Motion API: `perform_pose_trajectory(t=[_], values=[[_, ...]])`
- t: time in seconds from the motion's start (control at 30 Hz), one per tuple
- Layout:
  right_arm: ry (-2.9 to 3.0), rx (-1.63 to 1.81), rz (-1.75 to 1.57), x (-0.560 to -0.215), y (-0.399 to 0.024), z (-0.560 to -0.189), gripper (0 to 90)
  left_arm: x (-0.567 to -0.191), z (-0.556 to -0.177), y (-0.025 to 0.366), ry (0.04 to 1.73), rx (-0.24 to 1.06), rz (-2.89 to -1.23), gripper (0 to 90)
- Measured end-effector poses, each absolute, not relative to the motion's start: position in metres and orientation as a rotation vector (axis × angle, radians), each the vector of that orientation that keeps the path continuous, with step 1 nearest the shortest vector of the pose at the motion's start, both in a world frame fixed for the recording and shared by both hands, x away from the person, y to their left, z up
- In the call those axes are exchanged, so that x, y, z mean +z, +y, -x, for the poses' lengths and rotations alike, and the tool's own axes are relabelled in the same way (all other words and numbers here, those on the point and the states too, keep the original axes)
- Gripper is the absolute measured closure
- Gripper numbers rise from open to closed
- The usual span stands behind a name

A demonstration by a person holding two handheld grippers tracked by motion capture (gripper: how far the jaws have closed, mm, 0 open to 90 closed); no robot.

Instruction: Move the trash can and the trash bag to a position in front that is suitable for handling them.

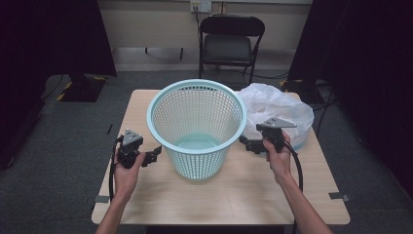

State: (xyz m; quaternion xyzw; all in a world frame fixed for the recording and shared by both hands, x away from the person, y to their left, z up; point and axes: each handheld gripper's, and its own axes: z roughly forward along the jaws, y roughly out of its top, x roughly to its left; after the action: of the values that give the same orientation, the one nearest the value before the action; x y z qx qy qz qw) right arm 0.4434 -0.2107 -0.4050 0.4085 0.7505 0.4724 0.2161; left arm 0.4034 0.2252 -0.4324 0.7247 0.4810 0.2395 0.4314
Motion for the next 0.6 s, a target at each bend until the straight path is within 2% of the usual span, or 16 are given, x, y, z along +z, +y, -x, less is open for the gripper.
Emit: perform_pose_trajectory(t=[0.23,0.4,0.57,0.6], values=[[2.043,1.328,-1.148,-0.401,-0.196,-0.461,12.9,-0.428,-0.418,0.218,1.207,0.615,-1.762,17.7],[2.064,1.335,-1.156,-0.404,-0.192,-0.463,17.3,-0.429,-0.419,0.212,1.208,0.607,-1.758,28.3],[2.083,1.337,-1.148,-0.402,-0.197,-0.459,20.0,-0.429,-0.415,0.208,1.165,0.54,-1.769,33.3],[2.087,1.32,-1.137,-0.4,-0.201,-0.456,22.8,-0.429,-0.414,0.206,1.156,0.533,-1.774,34.0]])
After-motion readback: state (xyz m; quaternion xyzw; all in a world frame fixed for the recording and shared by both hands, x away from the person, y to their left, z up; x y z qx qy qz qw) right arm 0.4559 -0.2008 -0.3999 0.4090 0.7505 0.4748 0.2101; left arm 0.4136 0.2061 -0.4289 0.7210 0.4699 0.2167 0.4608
